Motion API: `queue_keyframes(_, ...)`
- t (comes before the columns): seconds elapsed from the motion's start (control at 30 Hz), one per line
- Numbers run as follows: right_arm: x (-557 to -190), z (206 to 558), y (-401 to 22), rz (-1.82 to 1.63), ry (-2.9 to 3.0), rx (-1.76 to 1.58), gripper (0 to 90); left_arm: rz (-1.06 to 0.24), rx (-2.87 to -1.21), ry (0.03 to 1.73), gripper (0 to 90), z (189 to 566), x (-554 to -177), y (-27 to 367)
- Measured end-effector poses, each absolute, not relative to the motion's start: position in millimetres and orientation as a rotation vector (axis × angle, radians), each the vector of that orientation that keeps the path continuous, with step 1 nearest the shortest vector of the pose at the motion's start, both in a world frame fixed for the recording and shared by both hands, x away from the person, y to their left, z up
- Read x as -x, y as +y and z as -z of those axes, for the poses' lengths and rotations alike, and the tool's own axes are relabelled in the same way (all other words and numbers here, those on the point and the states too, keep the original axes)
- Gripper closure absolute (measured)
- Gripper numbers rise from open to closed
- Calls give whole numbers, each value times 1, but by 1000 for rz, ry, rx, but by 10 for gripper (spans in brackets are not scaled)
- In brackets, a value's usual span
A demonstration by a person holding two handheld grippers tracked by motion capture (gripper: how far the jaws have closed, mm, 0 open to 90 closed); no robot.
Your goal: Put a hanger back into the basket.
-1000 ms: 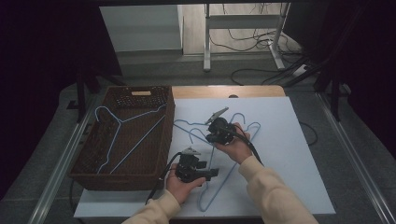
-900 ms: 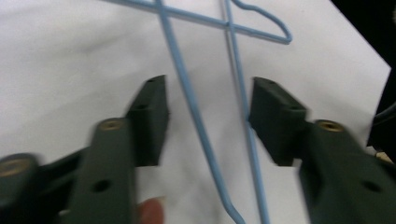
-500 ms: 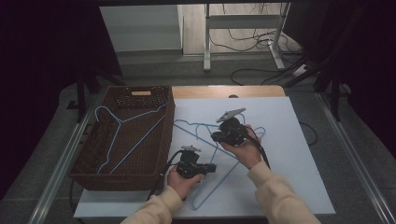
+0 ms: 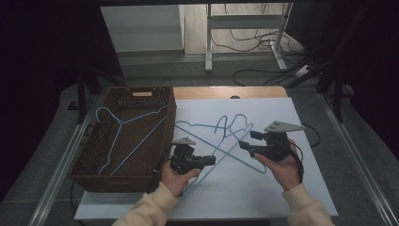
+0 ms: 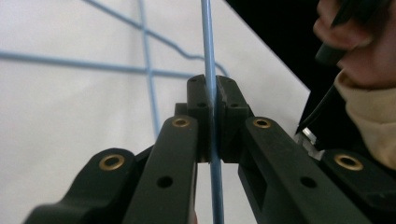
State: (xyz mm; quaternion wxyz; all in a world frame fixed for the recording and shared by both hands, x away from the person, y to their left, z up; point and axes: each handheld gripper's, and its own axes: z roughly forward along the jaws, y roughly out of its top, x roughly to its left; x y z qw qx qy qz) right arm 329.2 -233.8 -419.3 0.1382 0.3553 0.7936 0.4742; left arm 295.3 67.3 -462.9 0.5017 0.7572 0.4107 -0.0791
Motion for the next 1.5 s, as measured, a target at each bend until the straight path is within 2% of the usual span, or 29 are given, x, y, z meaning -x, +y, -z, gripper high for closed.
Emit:
queue_keyframes(0.23, -320, 426, -255, -1376, 2285, -1054, 362, 184, -1765, 970, 858, 435, -294, 92)
queue_keyframes(0.7, -322, 445, -251, -1301, 2382, -1048, 324, 60, -1650, 991, 858, 388, -289, 175)
queue_keyframes(1.07, -323, 447, -252, -1257, 2383, -1044, 324, -45, -1573, 1074, 858, 389, -290, 250)
queue_keyframes(1.5, -326, 452, -253, -1222, 2392, -1059, 318, -67, -1547, 1140, 858, 402, -299, 311)
